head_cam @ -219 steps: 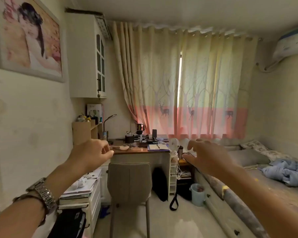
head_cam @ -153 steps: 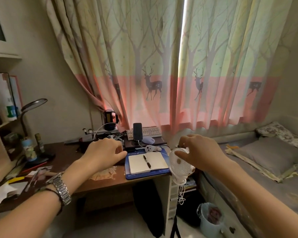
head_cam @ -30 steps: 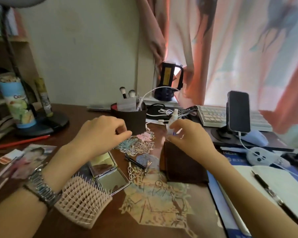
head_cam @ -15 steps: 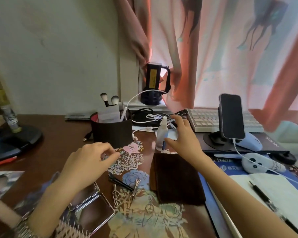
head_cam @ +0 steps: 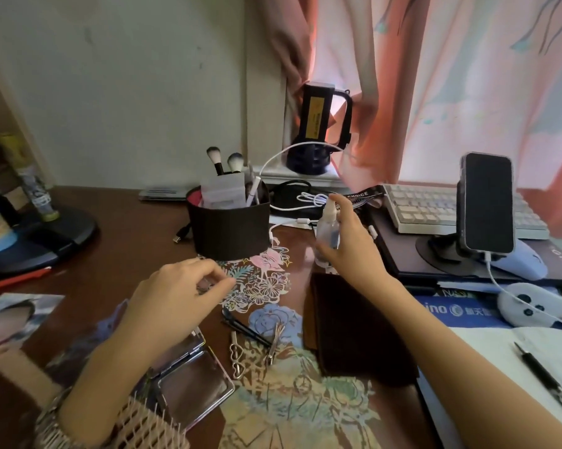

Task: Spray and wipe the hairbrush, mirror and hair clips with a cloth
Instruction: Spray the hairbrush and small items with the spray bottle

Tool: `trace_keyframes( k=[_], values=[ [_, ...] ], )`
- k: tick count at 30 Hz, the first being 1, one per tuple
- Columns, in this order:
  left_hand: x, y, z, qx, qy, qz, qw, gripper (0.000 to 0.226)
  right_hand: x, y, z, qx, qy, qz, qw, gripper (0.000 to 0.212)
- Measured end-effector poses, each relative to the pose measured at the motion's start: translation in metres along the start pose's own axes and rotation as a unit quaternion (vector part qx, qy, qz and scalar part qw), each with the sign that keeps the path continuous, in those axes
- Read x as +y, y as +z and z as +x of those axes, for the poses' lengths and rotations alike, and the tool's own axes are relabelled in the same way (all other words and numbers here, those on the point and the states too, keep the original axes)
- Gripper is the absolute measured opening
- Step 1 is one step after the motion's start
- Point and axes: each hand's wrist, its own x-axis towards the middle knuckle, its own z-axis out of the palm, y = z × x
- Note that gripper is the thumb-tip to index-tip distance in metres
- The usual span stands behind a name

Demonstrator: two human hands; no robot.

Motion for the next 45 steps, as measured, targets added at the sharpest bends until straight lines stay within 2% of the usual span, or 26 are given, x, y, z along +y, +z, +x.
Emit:
trace_keyframes(
  k=[3,8,15,20,26,35,41,45],
  values=[
    [-0.001,0.002,0.001,-0.003,-0.004,0.011,1.000,0.020,-0.007,0.007,0.005,-0.010,0.028,0.018,0.999,0.059],
    [-0.005,0.000,0.001,0.004,-0.003,0.012,1.000,0.023,-0.009,0.012,0.010,0.000,0.038,0.066,0.997,0.038],
    [-0.016,-0.016,-0.006,0.024,-0.015,-0.012,1.000,0.020,-0.036,-0.030,0.002,-0.039,-0.082,0.062,0.994,0.063],
    [-0.018,-0.029,-0.013,0.024,-0.027,-0.031,0.999,0.023,-0.069,-0.064,-0.028,-0.059,-0.093,0.128,0.986,0.056],
    [0.001,-0.048,-0.035,0.033,-0.015,-0.080,0.996,0.024,-0.096,-0.087,-0.077,-0.066,-0.119,0.115,0.984,0.059],
    [-0.027,-0.055,-0.125,0.042,-0.079,-0.047,0.995,0.022,-0.110,-0.076,-0.145,-0.087,-0.101,0.091,0.987,0.068],
    [-0.056,-0.048,-0.171,0.129,-0.088,-0.061,0.986,0.010,-0.106,-0.057,-0.170,-0.127,-0.074,0.067,0.987,0.064],
    [-0.063,-0.036,-0.182,0.165,-0.094,-0.087,0.978,0.015,-0.105,-0.054,-0.178,-0.141,-0.057,0.039,0.988,0.060]
  ],
)
